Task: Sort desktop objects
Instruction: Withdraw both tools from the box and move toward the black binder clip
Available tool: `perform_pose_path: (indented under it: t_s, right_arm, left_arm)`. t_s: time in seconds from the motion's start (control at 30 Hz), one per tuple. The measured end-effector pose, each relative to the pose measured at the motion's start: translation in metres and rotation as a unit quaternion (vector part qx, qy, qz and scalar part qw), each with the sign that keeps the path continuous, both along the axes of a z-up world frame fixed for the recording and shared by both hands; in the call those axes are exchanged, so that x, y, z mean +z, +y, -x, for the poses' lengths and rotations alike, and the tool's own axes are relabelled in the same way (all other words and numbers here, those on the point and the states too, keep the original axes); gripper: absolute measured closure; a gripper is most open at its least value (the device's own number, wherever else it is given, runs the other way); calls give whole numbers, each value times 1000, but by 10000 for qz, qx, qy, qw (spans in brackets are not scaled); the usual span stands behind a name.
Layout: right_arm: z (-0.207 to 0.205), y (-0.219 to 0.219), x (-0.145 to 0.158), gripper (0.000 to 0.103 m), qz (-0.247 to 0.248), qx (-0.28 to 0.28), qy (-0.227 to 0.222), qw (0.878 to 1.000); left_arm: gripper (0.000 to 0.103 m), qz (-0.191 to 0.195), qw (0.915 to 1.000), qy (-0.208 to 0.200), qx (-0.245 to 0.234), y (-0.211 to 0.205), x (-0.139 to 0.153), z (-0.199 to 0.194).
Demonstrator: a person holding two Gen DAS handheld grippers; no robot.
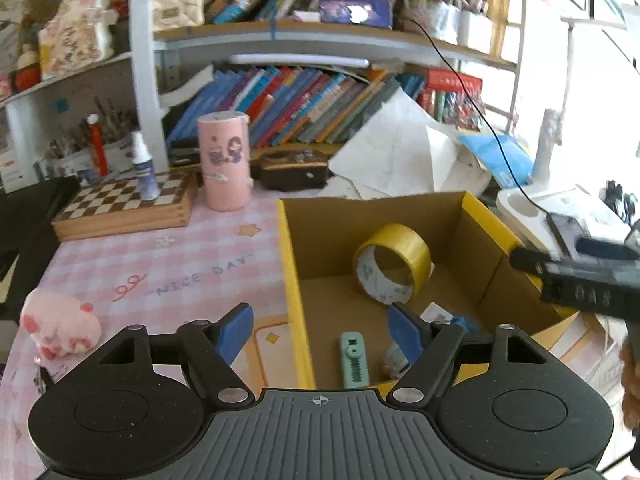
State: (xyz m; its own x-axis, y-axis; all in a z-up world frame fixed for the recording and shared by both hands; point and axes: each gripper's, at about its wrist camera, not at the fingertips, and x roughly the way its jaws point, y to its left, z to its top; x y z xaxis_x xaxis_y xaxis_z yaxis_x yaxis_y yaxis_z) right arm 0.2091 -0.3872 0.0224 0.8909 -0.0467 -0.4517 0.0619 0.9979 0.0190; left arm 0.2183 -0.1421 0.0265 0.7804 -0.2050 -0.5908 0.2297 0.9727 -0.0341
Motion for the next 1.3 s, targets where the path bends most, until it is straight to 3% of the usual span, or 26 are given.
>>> perform_pose_path:
  t_s: [0.23,0.63,0.97,1.3]
  right_arm:
    - [28,12,-8,9,-81,-357,389,9986]
    - [62,43,-33,9,-535,-923,1122,9879]
    - [108,111,-28,9,-8,-707,941,9931]
    - [145,172,-45,9,-277,-412,1323,9900]
  left_arm:
    - [26,350,9993,-120,74,19,-4,21]
    - [26,297,9993,232,-81,48,-22,55]
    - [26,400,9980,447,-188,93,-34,99]
    - [27,246,9964,795,-149,151,-46,140]
